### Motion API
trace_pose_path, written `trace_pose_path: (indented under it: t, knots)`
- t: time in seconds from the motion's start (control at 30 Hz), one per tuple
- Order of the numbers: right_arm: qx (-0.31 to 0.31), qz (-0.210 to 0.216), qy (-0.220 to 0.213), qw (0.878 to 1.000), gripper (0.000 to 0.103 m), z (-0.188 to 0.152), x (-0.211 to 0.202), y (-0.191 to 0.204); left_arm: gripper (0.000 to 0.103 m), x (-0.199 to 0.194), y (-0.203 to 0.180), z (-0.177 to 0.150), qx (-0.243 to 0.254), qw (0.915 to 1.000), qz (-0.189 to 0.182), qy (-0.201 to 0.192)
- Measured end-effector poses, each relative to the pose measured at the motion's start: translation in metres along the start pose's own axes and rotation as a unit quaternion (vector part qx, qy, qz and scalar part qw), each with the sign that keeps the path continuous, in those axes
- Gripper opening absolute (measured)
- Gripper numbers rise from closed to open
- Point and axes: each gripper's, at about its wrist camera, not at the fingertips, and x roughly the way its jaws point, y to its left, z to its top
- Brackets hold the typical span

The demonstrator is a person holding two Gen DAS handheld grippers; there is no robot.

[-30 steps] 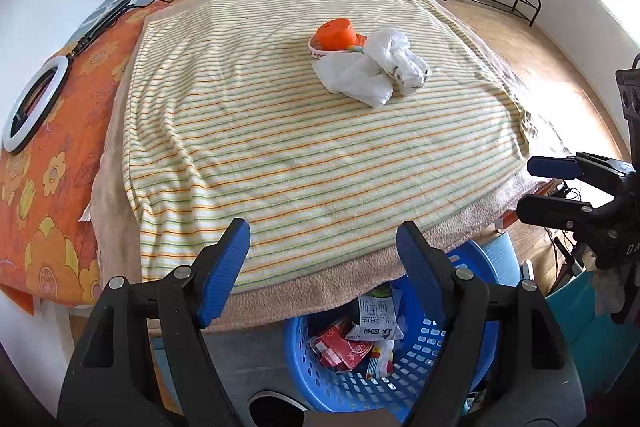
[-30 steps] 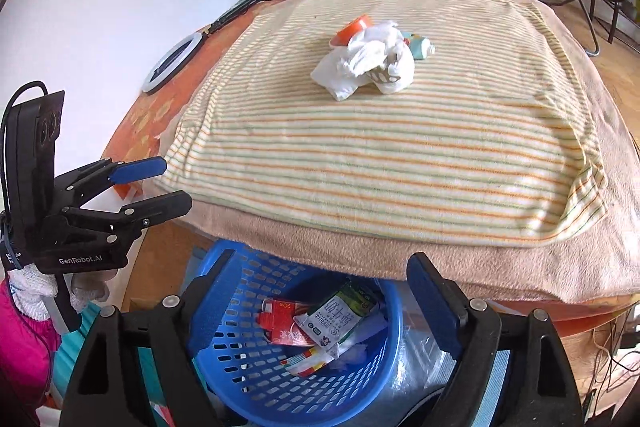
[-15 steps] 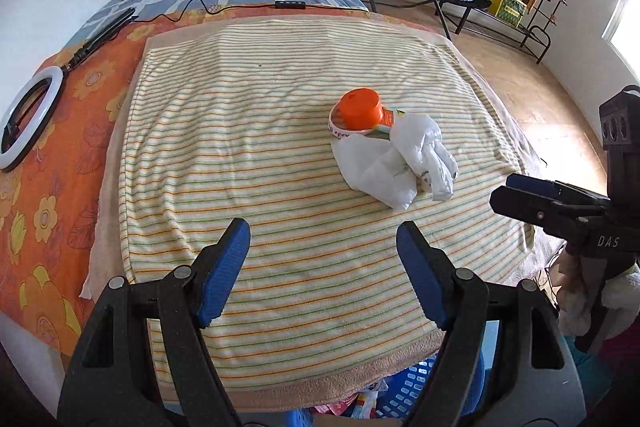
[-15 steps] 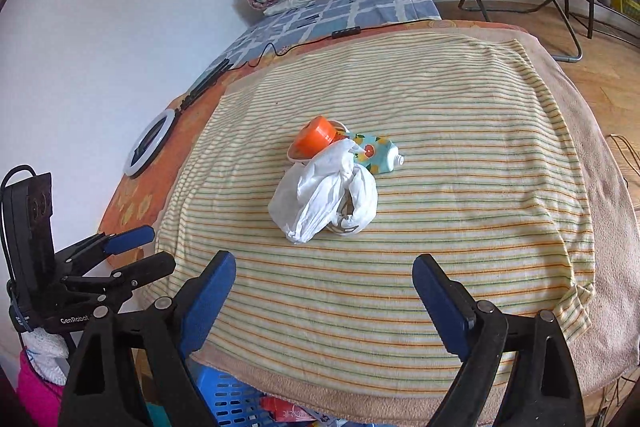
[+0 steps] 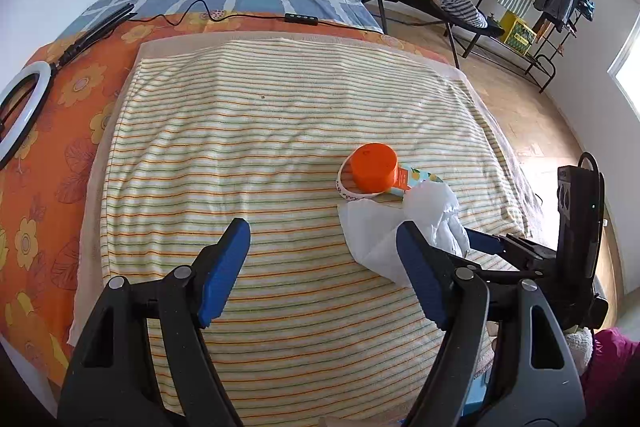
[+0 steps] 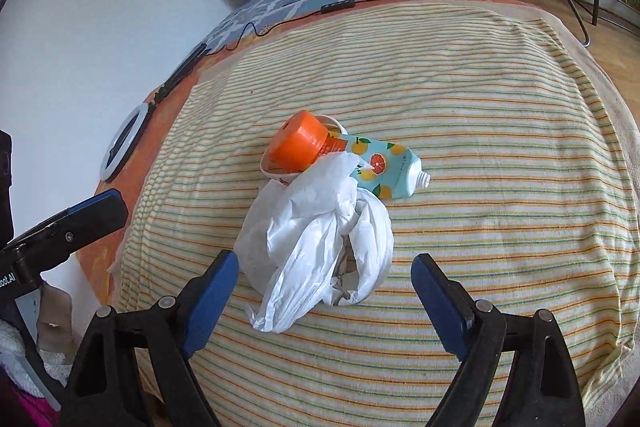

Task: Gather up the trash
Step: 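Return both grippers to the towel while the right gripper grasps the white plastic bag, then grasp the orange-lidded cup with the left gripper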

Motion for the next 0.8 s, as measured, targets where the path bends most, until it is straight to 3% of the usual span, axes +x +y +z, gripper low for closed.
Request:
trace_pose_path:
  t: [0.13,0.23,0.43,0.67,0.8]
  knots:
    - [-0.011,-0.001,0.019,1.0,0.067,0.0,0.012,0.001,0.078,0.007,0.0,0.003,0.001,1.0,0.003,0.003]
    - [-0.022,0.001,0.016,1.0,0.059,-0.004,0.01,-0.001,0.078,0.012,-0.002,0.002,0.002,1.0,0.005,0.006]
    - [-0.017,0.0,0.021,1.0,0.058,-0.01,-0.011,-0.015,0.078,0.022,-0.009,0.004,0.003,1.0,0.001,0.009]
    - [-0.017,-0.051,0.018,0.998,0.058,-0.021,-0.035,-0.045,0.078,0.045,-0.03,0.011,0.014,0.9997,-0.009,0.018]
    - [-0.003,-0.052,0.022,0.998,0.063,-0.025,-0.039,-0.061,0.078,0.06,-0.041,0.015,0.021,0.9994,-0.012,0.023]
